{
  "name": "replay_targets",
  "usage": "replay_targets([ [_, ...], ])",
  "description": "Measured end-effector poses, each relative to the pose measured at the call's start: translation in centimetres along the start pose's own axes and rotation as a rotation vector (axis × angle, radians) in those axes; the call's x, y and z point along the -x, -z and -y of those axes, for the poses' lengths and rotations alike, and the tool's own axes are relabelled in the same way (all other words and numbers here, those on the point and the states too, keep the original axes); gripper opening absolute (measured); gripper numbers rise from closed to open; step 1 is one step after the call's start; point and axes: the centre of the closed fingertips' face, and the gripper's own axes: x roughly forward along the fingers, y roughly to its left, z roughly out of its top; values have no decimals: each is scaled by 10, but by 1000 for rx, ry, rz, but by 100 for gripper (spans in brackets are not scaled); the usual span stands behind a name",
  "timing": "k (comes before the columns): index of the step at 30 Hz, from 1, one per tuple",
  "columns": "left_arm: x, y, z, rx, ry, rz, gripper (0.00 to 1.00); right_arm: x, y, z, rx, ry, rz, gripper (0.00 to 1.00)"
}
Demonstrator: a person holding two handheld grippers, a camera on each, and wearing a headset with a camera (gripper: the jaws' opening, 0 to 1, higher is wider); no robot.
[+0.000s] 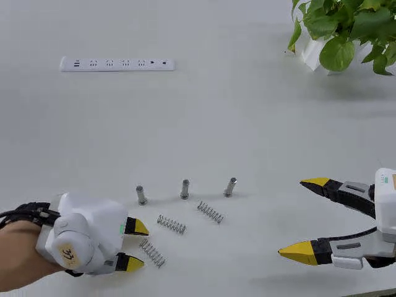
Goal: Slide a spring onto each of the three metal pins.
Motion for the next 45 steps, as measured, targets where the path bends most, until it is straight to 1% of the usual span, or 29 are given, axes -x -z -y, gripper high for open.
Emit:
replay_targets([
  [3,-3,0,1,-22,15,-7,20,0,1,-1,-5,3,3,87],
  [6,-6,4,1,-40,21,-29,19,-1,2,-2,-11,3,3,87],
  [8,-7,8,2,-41,25,-49,19,-2,2,-3,-14,3,4,87],
  [10,-6,7,2,-36,24,-44,17,-2,2,-3,-15,5,7,87],
  [16,-4,9,3,-44,19,-56,14,-2,3,-3,-16,8,7,87],
  [19,-3,12,3,-50,17,-67,12,-3,1,-3,-15,10,11,87],
  [22,-2,13,4,-35,13,-75,10,-3,0,-3,-14,10,11,86],
  [24,-2,14,5,-37,13,-81,9,-4,0,-4,-14,9,13,86],
  [28,-1,16,4,-15,-5,-94,8,-4,0,-5,-15,10,13,86],
  [29,-1,16,4,2,-11,-96,8,-4,1,-5,-16,10,12,86],
  [34,0,17,3,46,-26,-102,8,-4,2,-7,-20,7,11,86],
  [38,0,17,3,76,-33,-111,8,-5,2,-8,-21,7,10,85],
  [42,-1,18,4,122,-38,-119,8,-5,1,-8,-20,9,12,85],
  [45,-1,19,4,139,-46,-119,8,-5,3,-5,-22,8,15,85],
])
